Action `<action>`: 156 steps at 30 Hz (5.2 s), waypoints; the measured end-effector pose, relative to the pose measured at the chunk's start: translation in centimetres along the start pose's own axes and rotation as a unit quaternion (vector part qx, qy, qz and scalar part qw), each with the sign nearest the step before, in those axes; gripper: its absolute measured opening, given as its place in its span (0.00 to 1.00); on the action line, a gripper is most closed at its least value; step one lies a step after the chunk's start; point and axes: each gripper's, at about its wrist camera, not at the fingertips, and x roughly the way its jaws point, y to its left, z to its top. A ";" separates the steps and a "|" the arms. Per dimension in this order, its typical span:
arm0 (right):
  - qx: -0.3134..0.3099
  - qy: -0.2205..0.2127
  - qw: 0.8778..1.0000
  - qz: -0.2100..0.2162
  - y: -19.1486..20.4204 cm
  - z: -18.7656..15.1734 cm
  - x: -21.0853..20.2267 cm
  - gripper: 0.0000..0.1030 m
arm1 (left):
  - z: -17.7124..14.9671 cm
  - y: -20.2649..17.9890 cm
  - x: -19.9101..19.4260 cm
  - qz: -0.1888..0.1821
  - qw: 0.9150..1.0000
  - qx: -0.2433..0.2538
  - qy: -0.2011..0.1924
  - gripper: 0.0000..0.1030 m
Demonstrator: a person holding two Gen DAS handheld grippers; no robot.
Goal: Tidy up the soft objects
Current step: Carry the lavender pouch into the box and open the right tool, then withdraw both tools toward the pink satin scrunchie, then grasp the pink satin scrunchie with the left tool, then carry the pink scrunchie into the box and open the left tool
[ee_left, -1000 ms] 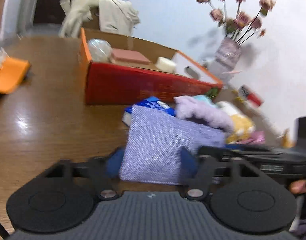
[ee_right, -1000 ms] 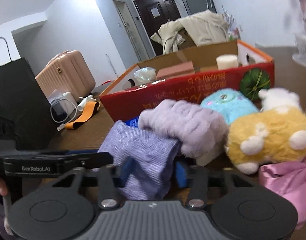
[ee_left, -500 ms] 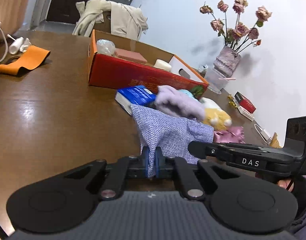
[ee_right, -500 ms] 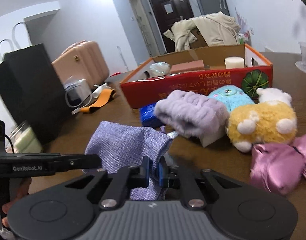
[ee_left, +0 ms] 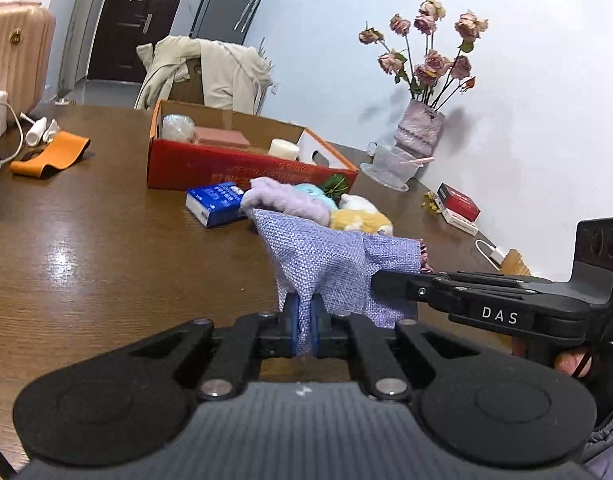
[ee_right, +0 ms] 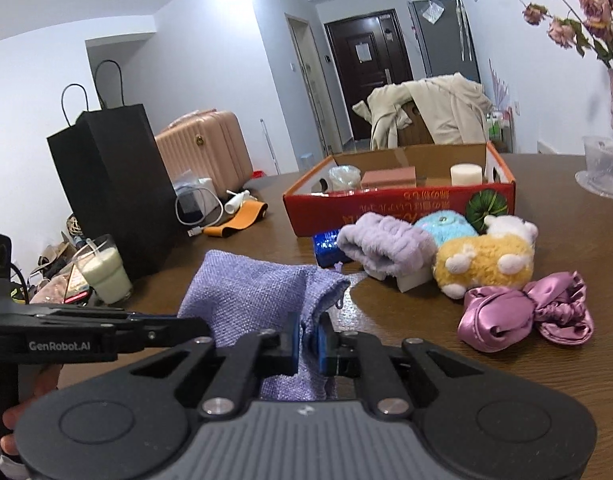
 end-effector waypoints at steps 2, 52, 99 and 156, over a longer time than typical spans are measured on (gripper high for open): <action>0.002 -0.004 1.000 0.000 0.0 0.1 -0.2 0.08 | 0.2 -0.2 -0.1 -0.001 1.000 0.003 -0.003 0.06; -0.031 0.140 0.987 -0.076 -9.9 24.0 21.0 0.49 | 22.6 7.8 14.5 0.163 0.983 0.041 0.071 0.71; 0.043 0.006 0.983 -0.179 -18.4 -0.2 1.0 0.52 | 0.5 -12.2 18.7 0.069 0.996 0.060 0.012 0.67; -0.086 0.107 0.966 -0.222 -19.7 19.6 28.3 0.11 | 23.6 4.7 38.2 0.027 0.993 0.006 0.117 0.23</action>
